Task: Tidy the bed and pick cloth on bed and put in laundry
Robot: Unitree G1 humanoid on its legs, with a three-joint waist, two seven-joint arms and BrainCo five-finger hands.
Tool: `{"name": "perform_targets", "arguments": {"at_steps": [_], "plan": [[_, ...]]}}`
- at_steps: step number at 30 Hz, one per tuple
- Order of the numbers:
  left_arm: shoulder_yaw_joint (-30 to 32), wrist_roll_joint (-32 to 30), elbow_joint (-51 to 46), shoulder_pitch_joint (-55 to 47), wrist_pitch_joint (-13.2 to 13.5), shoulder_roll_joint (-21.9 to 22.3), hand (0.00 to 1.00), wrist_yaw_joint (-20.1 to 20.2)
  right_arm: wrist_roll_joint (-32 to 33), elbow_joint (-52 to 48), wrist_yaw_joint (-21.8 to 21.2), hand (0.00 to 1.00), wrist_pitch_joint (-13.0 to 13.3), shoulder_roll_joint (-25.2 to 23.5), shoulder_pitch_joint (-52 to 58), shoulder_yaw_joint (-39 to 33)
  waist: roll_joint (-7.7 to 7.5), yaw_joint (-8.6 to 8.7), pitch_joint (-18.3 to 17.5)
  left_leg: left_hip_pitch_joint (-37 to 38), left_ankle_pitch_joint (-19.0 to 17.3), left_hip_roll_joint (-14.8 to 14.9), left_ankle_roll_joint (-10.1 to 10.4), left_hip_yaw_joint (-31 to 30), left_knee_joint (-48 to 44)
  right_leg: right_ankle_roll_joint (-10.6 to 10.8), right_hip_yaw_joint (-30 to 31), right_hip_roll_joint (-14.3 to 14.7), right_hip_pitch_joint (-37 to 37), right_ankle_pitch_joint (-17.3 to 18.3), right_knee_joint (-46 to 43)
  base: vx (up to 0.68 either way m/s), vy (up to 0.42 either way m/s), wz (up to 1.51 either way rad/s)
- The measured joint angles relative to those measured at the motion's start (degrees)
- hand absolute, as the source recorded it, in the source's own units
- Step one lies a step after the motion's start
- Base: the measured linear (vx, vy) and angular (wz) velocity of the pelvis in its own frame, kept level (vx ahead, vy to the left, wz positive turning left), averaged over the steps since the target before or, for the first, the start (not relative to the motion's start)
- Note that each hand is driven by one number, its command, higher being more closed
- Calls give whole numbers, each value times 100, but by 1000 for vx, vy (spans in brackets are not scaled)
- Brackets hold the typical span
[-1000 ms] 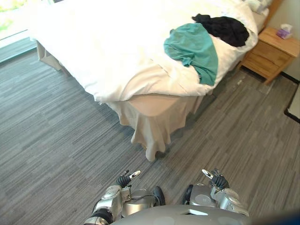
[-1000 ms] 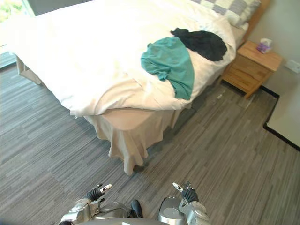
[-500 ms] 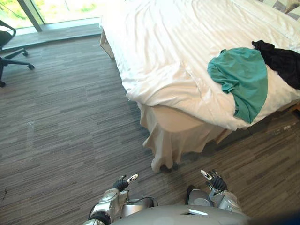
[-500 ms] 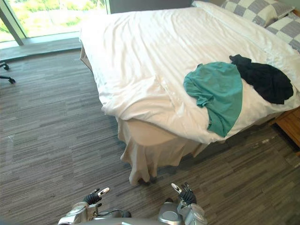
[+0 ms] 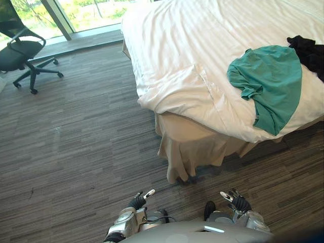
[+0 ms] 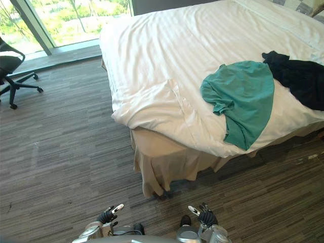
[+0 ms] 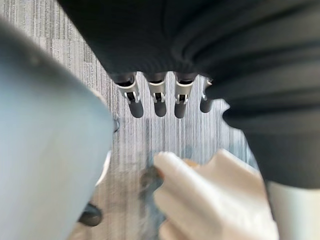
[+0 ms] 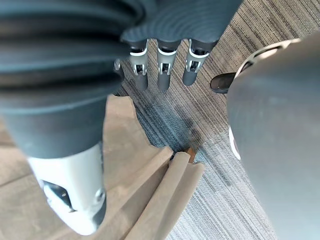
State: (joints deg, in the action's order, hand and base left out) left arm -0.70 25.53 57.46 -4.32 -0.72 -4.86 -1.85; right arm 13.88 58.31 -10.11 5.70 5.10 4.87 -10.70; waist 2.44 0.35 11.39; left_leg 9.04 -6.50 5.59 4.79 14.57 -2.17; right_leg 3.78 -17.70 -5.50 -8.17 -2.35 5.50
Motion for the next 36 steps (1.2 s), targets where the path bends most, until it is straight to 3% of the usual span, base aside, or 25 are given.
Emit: {"name": "perform_targets", "arguments": {"at_steps": [3,6,8,11,14,17,22,26,28,30,33,36], "plan": [[213,390,-4,-65,58,-3,0,-366,55,-7,-2,0,98,8,83,-57,-50,32,-35,2,-1,-4,2,-110,13,-4,-109,-9,-75,21,27,-33,0,21],[823,1052,-5,-111,326,-27,0,-813,53,-9,-27,0,108,21,218,-291,-49,37,-53,7,38,-3,68,-185,104,-15,-207,-7,-90,45,28,-2,-5,15],[1478,1661,-13,-132,832,-68,0,-1234,44,-8,-57,0,106,68,366,-487,-20,78,-70,21,57,5,138,-260,139,-29,-246,-1,-129,75,26,28,-3,18],[2365,2251,-41,-144,1315,-205,0,-1503,41,-7,-91,0,110,164,498,-618,34,98,-105,98,103,17,258,-264,211,-35,-303,7,-183,109,1,35,-4,6],[3550,2806,-377,-132,2027,-624,0,-1861,41,-6,-96,0,223,325,646,-731,104,184,-162,96,120,38,308,-285,210,-36,-346,20,-216,151,3,16,1,10],[4472,2673,-944,13,2466,-1151,0,-2364,46,-5,-89,0,292,334,714,-754,137,190,-187,91,103,85,331,-285,223,-65,-345,75,-207,176,31,0,0,0],[5044,2010,-1393,443,2608,-2125,0,-2605,80,-41,-33,0,386,327,940,-680,234,180,-280,62,94,171,343,-276,316,-116,-342,178,-98,220,31,0,0,0],[4651,935,-1609,1242,2535,-3154,0,-2545,186,-180,13,0,423,318,1112,-586,236,181,-307,40,138,233,291,-240,312,-148,-234,261,-22,235,24,47,-5,-7],[3843,307,-1670,2083,2361,-3901,0,-2341,310,-225,11,0,471,315,1191,-583,256,200,-311,43,158,231,303,-144,308,-159,-157,283,-13,229,-1,69,7,-20],[3031,-276,-1782,2723,2211,-4300,0,-2093,393,-230,2,0,476,313,1191,-586,280,250,-308,87,170,203,312,-40,309,-165,-57,282,-6,224,-2,26,35,-22],[1702,-1235,-2196,3741,2055,-4507,0,-1702,396,-237,-31,0,476,289,1173,-621,338,438,-310,87,207,155,309,128,312,-193,76,249,72,192,-3,11,31,-26],[467,-2312,-2270,4552,1717,-4525,0,-1430,396,-232,-87,0,449,284,1166,-691,449,678,-249,100,328,71,308,482,328,-204,294,200,186,126,-6,-6,19,-43]]}}
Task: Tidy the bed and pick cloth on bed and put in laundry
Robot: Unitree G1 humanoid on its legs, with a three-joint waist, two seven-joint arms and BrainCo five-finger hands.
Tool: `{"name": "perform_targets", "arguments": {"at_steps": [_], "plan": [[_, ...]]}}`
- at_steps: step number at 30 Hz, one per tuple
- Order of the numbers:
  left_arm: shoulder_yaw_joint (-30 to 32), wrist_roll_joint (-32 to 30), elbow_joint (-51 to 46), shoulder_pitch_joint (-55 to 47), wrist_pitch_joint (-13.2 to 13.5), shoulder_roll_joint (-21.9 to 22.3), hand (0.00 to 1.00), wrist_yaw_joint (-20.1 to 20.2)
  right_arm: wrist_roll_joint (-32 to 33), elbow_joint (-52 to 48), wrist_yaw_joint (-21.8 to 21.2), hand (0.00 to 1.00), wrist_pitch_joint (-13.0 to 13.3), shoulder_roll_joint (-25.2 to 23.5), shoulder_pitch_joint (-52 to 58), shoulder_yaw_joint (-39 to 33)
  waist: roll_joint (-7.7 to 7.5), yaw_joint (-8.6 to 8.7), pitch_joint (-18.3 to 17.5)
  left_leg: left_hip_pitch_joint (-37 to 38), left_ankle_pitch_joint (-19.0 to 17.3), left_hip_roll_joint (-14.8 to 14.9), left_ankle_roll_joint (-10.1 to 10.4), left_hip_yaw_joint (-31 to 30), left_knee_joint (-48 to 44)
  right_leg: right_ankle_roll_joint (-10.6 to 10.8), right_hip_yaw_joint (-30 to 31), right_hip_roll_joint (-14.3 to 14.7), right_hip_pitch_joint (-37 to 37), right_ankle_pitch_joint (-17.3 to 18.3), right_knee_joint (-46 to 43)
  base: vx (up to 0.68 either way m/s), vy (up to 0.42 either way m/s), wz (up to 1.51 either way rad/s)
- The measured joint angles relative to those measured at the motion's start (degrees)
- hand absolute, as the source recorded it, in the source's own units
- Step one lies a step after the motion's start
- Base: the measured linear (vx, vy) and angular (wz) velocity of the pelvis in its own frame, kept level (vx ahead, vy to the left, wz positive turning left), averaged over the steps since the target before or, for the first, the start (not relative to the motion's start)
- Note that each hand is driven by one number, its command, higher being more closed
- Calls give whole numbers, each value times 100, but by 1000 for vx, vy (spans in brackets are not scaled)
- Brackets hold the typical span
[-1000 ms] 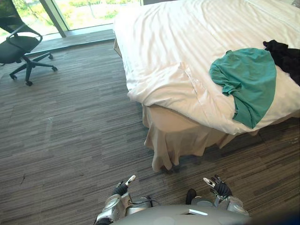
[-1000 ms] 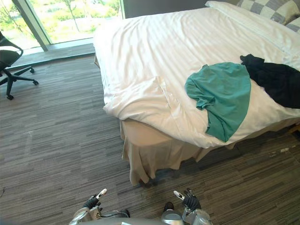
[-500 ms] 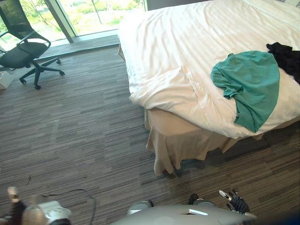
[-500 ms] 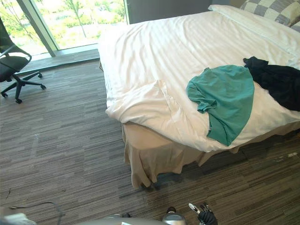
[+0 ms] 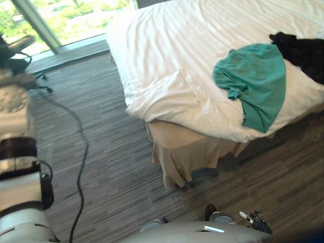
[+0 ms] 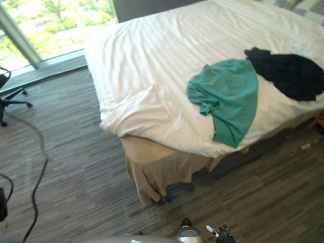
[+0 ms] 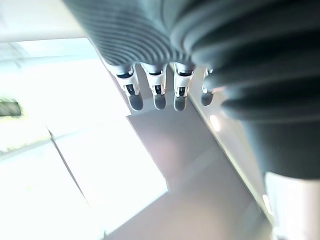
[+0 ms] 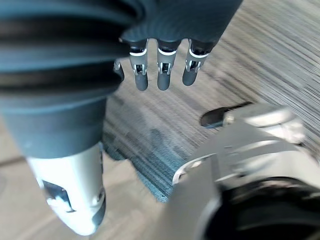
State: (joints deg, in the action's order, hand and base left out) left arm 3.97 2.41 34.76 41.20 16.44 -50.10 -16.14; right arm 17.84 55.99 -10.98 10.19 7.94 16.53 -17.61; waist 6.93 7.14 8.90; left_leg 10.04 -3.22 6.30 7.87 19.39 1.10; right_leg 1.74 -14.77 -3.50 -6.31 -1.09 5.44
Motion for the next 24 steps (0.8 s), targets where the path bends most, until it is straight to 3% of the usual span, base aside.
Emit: {"name": "perform_targets", "arguments": {"at_steps": [2,6,7,10,11,14,17,18,21,22,24], "plan": [[-779,-695,-3,376,-255,18,0,117,-1,1,-14,0,-77,0,1,-1,16,254,9,31,48,-26,-44,215,-3,-10,145,-42,16,-8,-1,-22,12,-40],[-1649,-1261,-24,868,-658,182,0,463,0,-93,-19,0,-158,17,-15,-7,59,411,140,-3,74,-25,-79,411,-20,-33,463,-27,252,-21,-98,-33,-17,-42],[-1810,-1344,-24,1057,-811,286,0,485,37,-162,-51,0,-185,38,-109,-6,134,489,278,-144,85,-31,-97,425,-32,-41,479,-44,468,-12,-247,-110,1,-9],[-2019,-1595,24,1606,-1251,480,0,484,358,-382,-182,0,-189,106,-539,-4,142,587,925,-626,136,-64,-185,539,-127,-66,618,-121,1234,12,-770,-179,10,-11],[-2158,-1829,131,1902,-1556,552,0,487,409,-553,-225,0,-152,161,-760,-7,103,661,1280,-947,162,-102,-245,549,-191,-68,657,-183,1672,44,-1021,-243,-8,-4],[-2404,-2466,613,2342,-2053,682,0,545,863,-777,-227,0,-6,319,-1034,-20,-10,733,1830,-1335,136,-127,-393,741,-275,-84,880,-201,2313,56,-1407,-167,-14,-24],[-2480,-2822,956,2590,-2545,692,0,832,1187,-888,-241,0,67,437,-1258,-18,-128,799,2017,-1699,123,-143,-423,928,-462,-96,1039,-278,2866,89,-1799,-51,-16,-26],[-2480,-2868,994,2645,-2831,723,0,991,1311,-1056,-268,0,102,442,-1265,-16,-152,801,2046,-1867,76,-123,-487,1052,-586,-95,1116,-284,3099,101,-1932,-6,-23,-21],[-2473,-2878,1087,3003,-3420,988,0,1177,1586,-1503,-446,0,146,384,-1265,50,-270,783,2131,-2356,-236,138,-548,1413,-1233,-102,1160,-255,3464,108,-2134,-24,-10,-7],[-2458,-2885,1123,3173,-3624,1081,100,1202,1719,-1792,-497,0,157,357,-1267,100,-340,772,2173,-2604,-436,340,-578,1567,-1625,-102,1142,-208,3603,108,-2211,-95,-13,0],[-2324,-2905,1089,3295,-3891,1166,100,1189,1846,-2255,-588,0,190,354,-1281,199,-423,730,2221,-2964,-735,653,-616,1660,-2242,-104,1142,-118,3804,107,-2307,-108,-14,-13]]}}
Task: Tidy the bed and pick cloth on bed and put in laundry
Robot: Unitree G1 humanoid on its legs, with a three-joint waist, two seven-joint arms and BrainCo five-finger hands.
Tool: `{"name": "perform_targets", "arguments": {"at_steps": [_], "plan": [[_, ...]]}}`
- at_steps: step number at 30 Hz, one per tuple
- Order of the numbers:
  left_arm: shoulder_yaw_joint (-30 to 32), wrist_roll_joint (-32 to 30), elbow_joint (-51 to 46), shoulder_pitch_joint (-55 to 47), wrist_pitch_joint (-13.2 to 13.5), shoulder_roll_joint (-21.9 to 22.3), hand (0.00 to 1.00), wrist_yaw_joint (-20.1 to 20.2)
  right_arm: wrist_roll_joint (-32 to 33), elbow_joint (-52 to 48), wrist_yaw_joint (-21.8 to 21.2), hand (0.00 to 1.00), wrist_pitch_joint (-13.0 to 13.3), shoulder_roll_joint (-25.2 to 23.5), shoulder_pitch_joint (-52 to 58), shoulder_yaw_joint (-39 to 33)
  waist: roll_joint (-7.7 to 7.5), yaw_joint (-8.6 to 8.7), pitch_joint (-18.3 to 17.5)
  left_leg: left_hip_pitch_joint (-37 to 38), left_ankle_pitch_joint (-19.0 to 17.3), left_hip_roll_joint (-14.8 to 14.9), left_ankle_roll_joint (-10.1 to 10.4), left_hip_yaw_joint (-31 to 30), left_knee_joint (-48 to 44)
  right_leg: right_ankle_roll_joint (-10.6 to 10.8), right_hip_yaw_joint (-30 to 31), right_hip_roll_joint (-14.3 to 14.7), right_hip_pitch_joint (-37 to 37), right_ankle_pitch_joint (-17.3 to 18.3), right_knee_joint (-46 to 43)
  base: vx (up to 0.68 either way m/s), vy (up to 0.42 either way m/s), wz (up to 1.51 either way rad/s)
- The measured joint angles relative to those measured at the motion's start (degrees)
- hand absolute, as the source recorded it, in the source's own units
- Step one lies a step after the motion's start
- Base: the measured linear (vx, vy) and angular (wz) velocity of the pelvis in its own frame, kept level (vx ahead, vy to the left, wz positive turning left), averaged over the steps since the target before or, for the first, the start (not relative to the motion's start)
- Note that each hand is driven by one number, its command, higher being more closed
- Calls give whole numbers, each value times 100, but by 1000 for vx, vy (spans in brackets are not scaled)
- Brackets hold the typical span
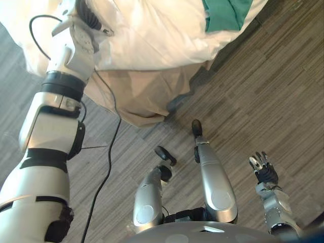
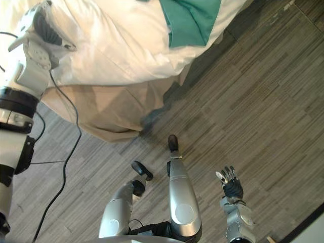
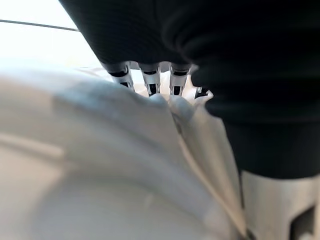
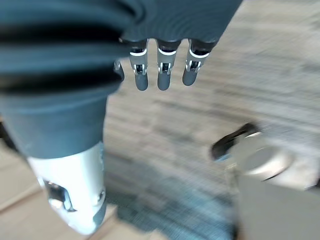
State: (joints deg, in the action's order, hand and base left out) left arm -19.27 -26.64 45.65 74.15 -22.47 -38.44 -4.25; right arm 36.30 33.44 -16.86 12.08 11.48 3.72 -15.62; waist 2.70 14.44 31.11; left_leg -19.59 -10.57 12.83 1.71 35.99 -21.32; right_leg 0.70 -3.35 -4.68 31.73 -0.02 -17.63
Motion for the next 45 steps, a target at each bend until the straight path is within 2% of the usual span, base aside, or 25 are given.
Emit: {"name": "perform_targets", "arguments": {"at_steps": [1,3,5,8,12,14,15,17,18,19,20,22,23,24,25,29,32,35,39,42,43,44,45], "plan": [[138,-98,-74,54,-123,4,100,-4,93,-269,-70,0,28,-1,-5,47,-35,-26,20,-217,-176,174,-27,25,-363,0,13,54,148,1,-88,-102,4,-20],[251,-221,-230,154,-203,8,100,0,164,-494,-145,0,53,-2,-9,53,-58,-97,34,-440,-338,321,-77,73,-700,2,39,82,335,1,-208,-75,25,-16],[256,-218,-407,252,-210,5,100,0,166,-629,-223,0,11,-17,-42,116,-98,-161,59,-615,-534,479,-136,101,-1068,19,68,110,445,-2,-317,-23,50,-12],[258,-153,-473,241,-145,36,100,2,89,-787,-274,0,-64,-23,-40,167,-100,-210,57,-657,-687,533,-194,94,-1281,58,103,104,440,-15,-352,-2,62,-7],[254,253,-619,-21,395,170,100,-81,-277,-867,-266,0,-51,-52,69,235,-101,-312,57,-553,-761,524,-206,65,-1346,110,86,50,338,48,-454,40,26,5],[248,492,-751,-446,823,211,100,-60,-520,-1021,-273,0,-87,-166,190,335,-104,-312,55,-393,-765,489,-197,-56,-1339,107,-55,-29,135,192,-584,63,-19,29],[244,535,-822,-550,894,220,100,-46,-528,-1022,-272,0,-93,-189,213,350,-112,-317,55,-335,-763,474,-195,-70,-1322,109,-76,-50,83,234,-629,75,-37,38],[243,917,-1109,-1110,1346,347,100,165,-629,-976,-265,0,-133,-195,438,426,-110,-457,48,37,-715,317,-142,-197,-1143,87,-242,-205,-246,449,-807,75,-46,38],[242,1059,-1132,-1237,1480,387,100,225,-632,-971,-261,0,-138,-195,504,440,-111,-510,46,146,-686,272,-123,-221,-1065,85,-278,-239,-343,487,-825,57,-54,43],[245,1277,-1291,-1536,1682,409,100,333,-674,-945,-259,0,-138,-196,595,461,-123,-577,33,327,-618,177,-101,-291,-903,84,-372,-314,-535,561,-824,35,-48,39],[245,1387,-1387,-1696,1776,410,100,390,-704,-907,-256,0,-137,-195,623,460,-126,-597,32,421,-567,112,-93,-345,-797,86,-425,-356,-639,589,-814,49,-65,54],[393,1913,-1841,-2527,2135,396,100,576,-807,-591,-192,0,-136,-204,646,432,-121,-642,14,850,-302,-122,-43,-540,-263,83,-661,-460,-1136,620,-586,94,-88,55],[462,1994,-1947,-2772,2206,397,100,636,-844,-474,-179,0,-136,-212,649,417,-118,-656,-5,967,-229,-174,-26,-572,-117,83,-704,-469,-1255,619,-505,96,-93,39],[604,2236,-2060,-3272,2366,428,100,708,-851,-165,-149,0,-135,-242,651,354,-105,-718,-172,1099,-102,-271,-1,-629,157,83,-772,-475,-1383,618,-368,68,-68,31],[701,2436,-2155,-3684,2437,470,0,797,-851,95,-140,0,-137,-295,659,249,-66,-739,-370,1143,-2,-325,18,-686,345,92,-854,-479,-1451,607,-237,123,-90,34],[1125,2970,-2612,-5307,2674,958,0,1051,-1019,953,-81,0,-162,-418,766,-207,35,-787,-931,1712,355,-450,145,-906,1129,123,-1152,-346,-2182,474,482,143,-61,28],[1366,2994,-2916,-6261,2769,1453,0,1153,-1092,1338,-63,0,-220,-399,848,-525,191,-829,-1361,2007,521,-515,174,-1027,1486,163,-1228,-220,-2686,243,1157,130,-13,8],[1435,2995,-2918,-7048,2749,1978,0,1142,-1269,1768,4,0,-376,-388,992,-717,346,-920,-1746,2206,540,-590,182,-1199,1640,212,-1313,-130,-3094,99,1635,81,-4,12],[1417,2878,-2686,-7798,2445,2366,0,1128,-1299,2080,304,0,-491,-433,998,-899,375,-1019,-1939,2363,540,-623,183,-1305,1769,235,-1375,-77,-3381,-31,1961,20,-7,9],[1362,2506,-2026,-8206,2144,2531,0,962,-1701,2149,1175,0,-316,-524,963,-1113,262,-1111,-2039,2482,544,-639,186,-1353,1926,223,-1385,-11,-3548,-183,2239,-49,-18,-1],[1365,2473,-1733,-8430,2019,2572,0,830,-1803,2114,1606,0,-153,-587,945,-1164,175,-1139,-2099,2485,556,-651,183,-1399,1929,222,-1409,-8,-3600,-221,2311,-41,-16,8],[1368,2473,-1534,-8487,1954,2605,0,779,-1811,2052,1780,0,-98,-626,944,-1219,147,-1151,-2118,2495,556,-653,183,-1435,1932,222,-1432,-10,-3625,-221,2312,-60,-16,11],[1394,2388,-1061,-8568,1852,2693,0,698,-1827,1883,2133,0,3,-692,949,-1304,79,-1180,-2189,2506,558,-660,181,-1458,1946,226,-1447,-16,-3638,-224,2315,-40,-2,5]]}}
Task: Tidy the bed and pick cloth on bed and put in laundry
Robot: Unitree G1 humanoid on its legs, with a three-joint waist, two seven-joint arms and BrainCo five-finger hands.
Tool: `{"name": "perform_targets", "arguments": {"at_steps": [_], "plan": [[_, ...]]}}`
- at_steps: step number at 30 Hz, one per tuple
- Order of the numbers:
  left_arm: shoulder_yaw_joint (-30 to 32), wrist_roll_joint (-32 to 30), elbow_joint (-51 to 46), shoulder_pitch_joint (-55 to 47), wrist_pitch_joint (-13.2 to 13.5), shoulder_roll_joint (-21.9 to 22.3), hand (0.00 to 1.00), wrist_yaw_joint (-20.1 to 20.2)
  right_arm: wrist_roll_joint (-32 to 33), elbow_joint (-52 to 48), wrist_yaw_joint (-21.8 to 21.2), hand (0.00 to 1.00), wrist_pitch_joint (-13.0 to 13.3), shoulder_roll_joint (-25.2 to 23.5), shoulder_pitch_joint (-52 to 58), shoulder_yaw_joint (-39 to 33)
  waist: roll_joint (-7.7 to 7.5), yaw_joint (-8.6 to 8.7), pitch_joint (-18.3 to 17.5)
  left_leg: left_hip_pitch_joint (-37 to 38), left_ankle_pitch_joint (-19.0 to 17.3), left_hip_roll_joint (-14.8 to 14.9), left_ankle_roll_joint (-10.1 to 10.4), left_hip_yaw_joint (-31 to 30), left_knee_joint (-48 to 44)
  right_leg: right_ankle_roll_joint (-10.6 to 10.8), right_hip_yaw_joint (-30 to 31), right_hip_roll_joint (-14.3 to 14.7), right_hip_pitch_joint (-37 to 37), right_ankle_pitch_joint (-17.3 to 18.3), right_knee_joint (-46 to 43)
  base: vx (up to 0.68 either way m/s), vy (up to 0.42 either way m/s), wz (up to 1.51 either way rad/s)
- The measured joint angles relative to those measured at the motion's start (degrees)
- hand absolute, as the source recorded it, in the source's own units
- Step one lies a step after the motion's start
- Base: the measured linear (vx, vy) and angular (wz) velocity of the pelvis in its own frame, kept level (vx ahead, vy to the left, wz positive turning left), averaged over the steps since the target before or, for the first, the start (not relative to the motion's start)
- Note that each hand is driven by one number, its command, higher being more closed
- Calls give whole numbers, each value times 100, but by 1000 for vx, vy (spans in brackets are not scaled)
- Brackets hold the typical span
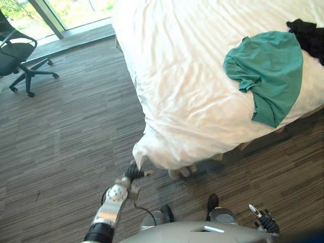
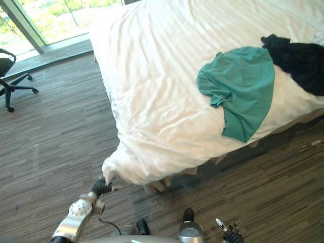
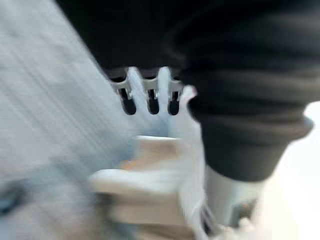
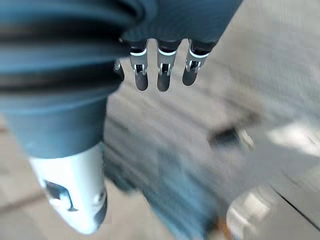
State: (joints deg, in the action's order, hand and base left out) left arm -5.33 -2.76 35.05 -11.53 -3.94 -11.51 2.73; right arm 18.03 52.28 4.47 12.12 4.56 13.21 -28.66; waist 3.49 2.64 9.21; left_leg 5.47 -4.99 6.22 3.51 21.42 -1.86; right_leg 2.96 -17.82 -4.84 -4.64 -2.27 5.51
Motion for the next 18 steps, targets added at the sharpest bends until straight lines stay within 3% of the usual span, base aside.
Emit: {"name": "perform_targets", "arguments": {"at_steps": [2,4,8,9,15,18], "plan": [[273,-176,855,-175,-104,223,0,-173,-38,-502,513,0,220,-81,-41,-20,-97,-52,-98,86,29,-25,-7,5,86,5,1,-10,-28,-15,29,-53,8,-3],[743,56,1401,-313,-145,423,0,-394,-82,-1125,802,0,349,-142,-90,-26,-169,-67,-131,205,53,-50,-3,-18,180,11,-23,-26,-92,-17,33,-55,17,2],[1166,250,1848,-563,-39,478,0,-780,-763,-2460,832,0,417,28,-434,-106,-233,-216,-180,343,77,-104,20,-153,312,42,-181,-100,-229,-1,34,-31,13,11],[1171,339,1848,-593,-7,478,0,-802,-863,-2564,753,100,416,123,-509,-73,-232,-219,-179,347,102,-123,8,-193,342,53,-216,-116,-248,3,34,-24,36,40],[1216,791,1758,-691,579,479,0,-805,-1061,-3085,-455,100,311,1378,-1663,1200,-338,-371,-137,322,321,-252,-42,-709,606,160,-735,-232,-394,74,32,-4,21,43],[1208,847,1565,-691,746,481,0,-788,-1017,-2823,-913,100,295,1607,-2397,1937,-429,-513,-164,209,486,-270,-95,-1012,692,153,-1005,-234,-409,87,13,36,-13,57]]}}
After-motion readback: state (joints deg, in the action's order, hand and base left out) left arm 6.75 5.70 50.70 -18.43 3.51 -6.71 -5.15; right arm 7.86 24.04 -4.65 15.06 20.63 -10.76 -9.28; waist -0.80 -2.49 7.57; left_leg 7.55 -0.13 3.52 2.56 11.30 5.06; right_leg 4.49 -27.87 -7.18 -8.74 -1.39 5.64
